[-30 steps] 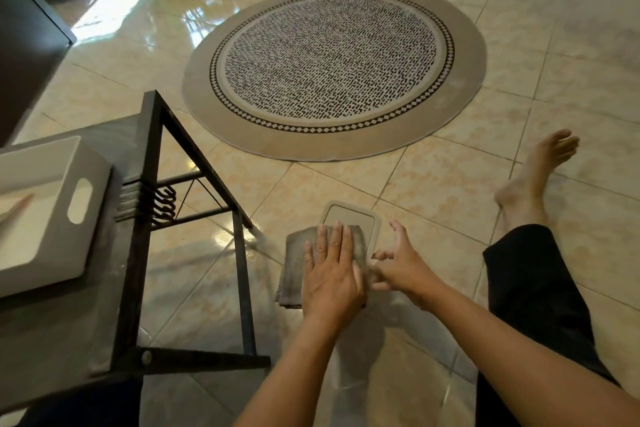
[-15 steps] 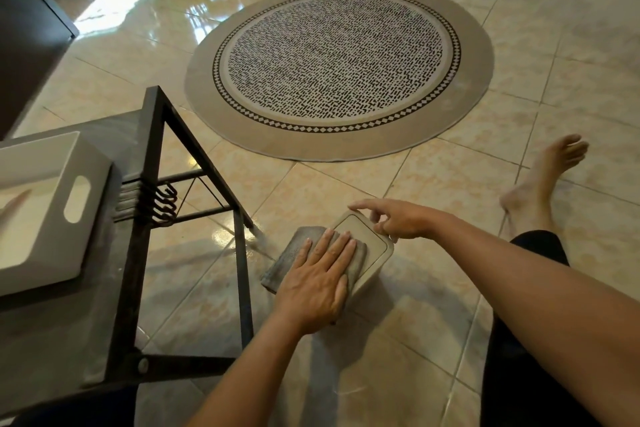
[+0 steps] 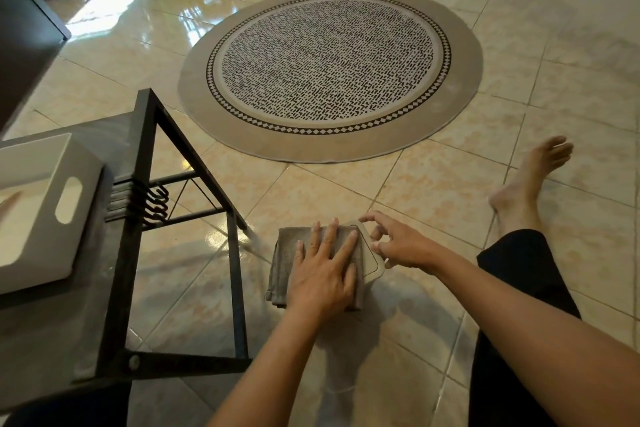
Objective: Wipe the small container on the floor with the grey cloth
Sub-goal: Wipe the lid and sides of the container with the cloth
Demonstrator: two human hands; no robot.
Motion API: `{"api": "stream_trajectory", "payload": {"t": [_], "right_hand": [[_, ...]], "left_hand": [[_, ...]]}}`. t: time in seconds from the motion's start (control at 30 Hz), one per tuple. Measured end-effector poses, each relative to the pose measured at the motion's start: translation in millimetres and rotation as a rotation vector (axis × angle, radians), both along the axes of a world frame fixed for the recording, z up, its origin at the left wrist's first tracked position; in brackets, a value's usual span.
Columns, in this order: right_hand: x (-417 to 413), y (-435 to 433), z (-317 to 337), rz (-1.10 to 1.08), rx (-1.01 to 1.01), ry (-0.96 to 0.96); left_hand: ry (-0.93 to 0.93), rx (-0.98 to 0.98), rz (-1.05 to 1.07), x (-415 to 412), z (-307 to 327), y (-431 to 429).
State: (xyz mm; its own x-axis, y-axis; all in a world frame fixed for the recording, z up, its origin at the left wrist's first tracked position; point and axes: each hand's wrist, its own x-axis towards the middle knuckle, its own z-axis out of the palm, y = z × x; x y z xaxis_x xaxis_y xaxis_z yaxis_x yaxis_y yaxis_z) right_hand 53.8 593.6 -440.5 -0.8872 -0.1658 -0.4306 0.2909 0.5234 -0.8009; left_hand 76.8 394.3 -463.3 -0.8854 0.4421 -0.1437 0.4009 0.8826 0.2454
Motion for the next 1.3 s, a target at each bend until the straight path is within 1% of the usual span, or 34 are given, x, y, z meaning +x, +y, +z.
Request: {"api": "stream_trajectory", "payload": {"t": [0.07,0.17,0.37,0.4,0.5,0.6,0.67,0.73,0.87,0.97,1.1,1.17,1.23,1.3], "right_hand": [[-0.5,1.7,2.1,0.029,-0.062,-0.04],[0.6,3.7,2.8,0.055,-0.11,-0.076],[0.4,2.6,0.9,0.036,-0.112,-0.055],[0.5,2.4,1.2,0.035,-0.107,-0.051],[1.1,1.3,2.3,0.044,-0.108,-0.054],[2.5,-2.3,0.6,0.031,-0.116,-0.044],[3.6,-3.4,-0.5,0.014,-0.118,-0.04],[4.8,-4.1,-0.6,0.001,-0.136,-0.046],[3.9,-6.6,-2.3,0.0,-0.133,-0.028],[4.4,-7.2,-3.9,-0.017,-0.133,-0.029],[6.4,-6.2,-6.5,-0.023,-0.122,-0.032],[6.6,-7.0,-6.3,-0.03,-0.12,-0.032],[7.1,-8.0,-5.7,-0.035,-0.115,-0.026],[8.3,-9.3,-5.2,-0.038,-0.106,-0.021]], "left_hand": [[0.022,-0.023,-0.025,-0.6,-3.7,-10.4],[0.049,-0.027,0.005,3.4,-8.6,-3.0],[0.052,0.028,0.242,9.7,-7.2,29.4],[0.049,0.039,0.237,13.4,-7.5,31.9],[0.065,0.033,0.122,16.4,-9.1,30.6],[0.037,0.046,0.228,8.1,-8.2,30.0],[0.039,0.046,0.209,8.3,-7.9,31.6],[0.057,0.019,0.13,8.7,-8.4,27.6],[0.037,0.016,0.209,-0.2,-7.4,19.9],[0.042,-0.008,0.173,-2.7,-8.1,11.5],[-0.006,0.015,0.32,-8.1,-8.5,-32.1],[0.011,0.027,0.386,-1.6,-7.5,-48.5],[0.029,0.045,0.399,10.3,-7.8,-52.9],[0.042,0.042,0.367,23.3,-10.3,-47.7]]}}
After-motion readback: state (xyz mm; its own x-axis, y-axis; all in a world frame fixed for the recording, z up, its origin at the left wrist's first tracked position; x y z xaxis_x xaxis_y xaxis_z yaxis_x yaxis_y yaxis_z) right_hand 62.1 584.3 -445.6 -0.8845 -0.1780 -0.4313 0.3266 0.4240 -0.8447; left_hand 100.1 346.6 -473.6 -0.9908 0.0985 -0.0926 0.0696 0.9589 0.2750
